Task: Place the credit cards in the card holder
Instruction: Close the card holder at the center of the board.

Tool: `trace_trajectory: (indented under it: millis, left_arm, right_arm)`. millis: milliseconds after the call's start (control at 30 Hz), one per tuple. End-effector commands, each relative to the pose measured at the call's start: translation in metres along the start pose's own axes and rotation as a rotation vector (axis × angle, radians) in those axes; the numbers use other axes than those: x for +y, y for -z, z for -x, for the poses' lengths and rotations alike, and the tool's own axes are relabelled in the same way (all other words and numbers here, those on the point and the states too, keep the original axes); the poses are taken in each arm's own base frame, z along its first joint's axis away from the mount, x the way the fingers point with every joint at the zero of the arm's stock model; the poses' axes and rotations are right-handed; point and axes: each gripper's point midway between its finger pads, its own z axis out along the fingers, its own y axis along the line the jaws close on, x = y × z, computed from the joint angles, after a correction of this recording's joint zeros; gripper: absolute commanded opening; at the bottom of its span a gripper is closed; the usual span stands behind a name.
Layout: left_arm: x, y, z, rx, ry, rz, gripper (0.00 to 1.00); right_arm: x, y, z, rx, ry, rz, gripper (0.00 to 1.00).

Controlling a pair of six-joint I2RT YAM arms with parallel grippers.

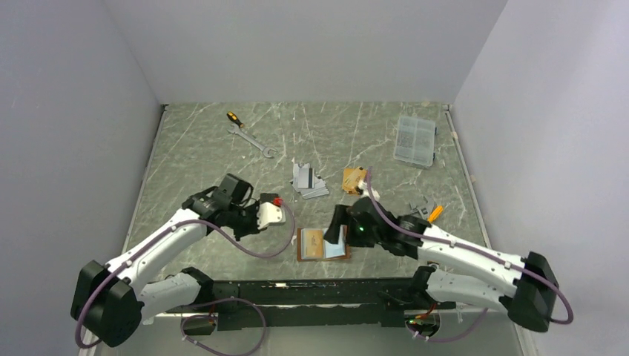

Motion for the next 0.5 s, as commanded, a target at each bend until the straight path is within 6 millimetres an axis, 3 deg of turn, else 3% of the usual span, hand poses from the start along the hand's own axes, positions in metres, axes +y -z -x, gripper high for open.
trace_trajectory:
  millis: [0,100,233,467]
  left_arm:
    - [-0.011,-0.020,0.024,-0.039,-0.089,-0.046,0.00]
    - [-0.010,-0.027,0.031,-0.062,-0.086,-0.064,0.00]
    - [-0.009,-0.030,0.039,-0.079,-0.065,-0.083,0.00]
    - [-0.008,-0.036,0.041,-0.085,-0.051,-0.093,0.00]
  right_arm:
    - [-0.010,-0.008,-0.023,0.042,-0.127,0.202,0.89]
    - [-0.019,-0.014,-0.033,0.044,-0.186,0.274,0.90]
    - [-0.035,-0.029,-0.048,0.078,-0.209,0.238,0.89]
    - [-0.027,-0.043,-0.048,0.060,-0.234,0.306,0.79]
